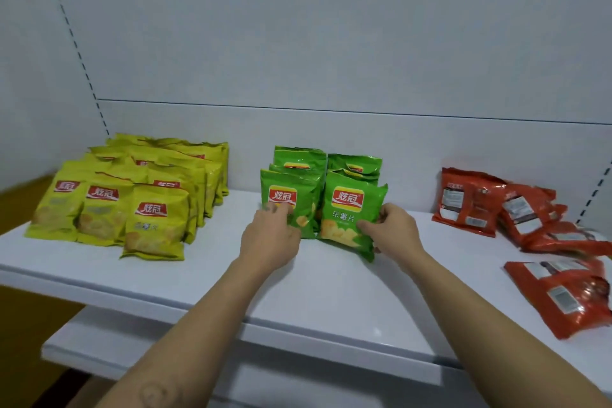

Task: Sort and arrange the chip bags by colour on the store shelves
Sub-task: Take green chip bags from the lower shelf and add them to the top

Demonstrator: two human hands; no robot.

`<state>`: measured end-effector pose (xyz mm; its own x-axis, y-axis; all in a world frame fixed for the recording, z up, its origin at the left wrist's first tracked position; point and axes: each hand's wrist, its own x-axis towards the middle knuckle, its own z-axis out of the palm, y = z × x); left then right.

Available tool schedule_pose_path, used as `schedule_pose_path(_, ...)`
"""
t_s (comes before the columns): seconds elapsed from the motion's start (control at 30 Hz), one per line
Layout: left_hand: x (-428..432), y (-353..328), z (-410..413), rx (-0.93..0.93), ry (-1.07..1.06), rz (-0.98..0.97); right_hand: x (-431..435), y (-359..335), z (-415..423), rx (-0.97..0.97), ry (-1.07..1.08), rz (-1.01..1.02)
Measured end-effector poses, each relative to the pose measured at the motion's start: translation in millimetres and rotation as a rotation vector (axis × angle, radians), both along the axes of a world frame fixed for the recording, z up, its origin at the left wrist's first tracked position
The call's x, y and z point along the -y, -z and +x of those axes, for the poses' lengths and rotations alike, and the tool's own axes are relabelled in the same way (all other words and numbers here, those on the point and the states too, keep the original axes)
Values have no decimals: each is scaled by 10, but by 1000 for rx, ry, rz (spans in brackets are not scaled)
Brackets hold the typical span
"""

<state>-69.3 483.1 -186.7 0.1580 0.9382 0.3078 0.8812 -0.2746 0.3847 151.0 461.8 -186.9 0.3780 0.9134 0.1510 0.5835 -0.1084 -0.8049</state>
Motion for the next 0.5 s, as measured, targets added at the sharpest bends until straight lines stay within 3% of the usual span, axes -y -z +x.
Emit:
schedule_pose_path(0.2, -12, 76, 23, -92, 38, -70, -65, -66, 4, 119, -33, -41)
schedule_pose_path(0.5, 90, 62, -53, -195, 66, -82, 190, -127, 44, 118, -81, -75)
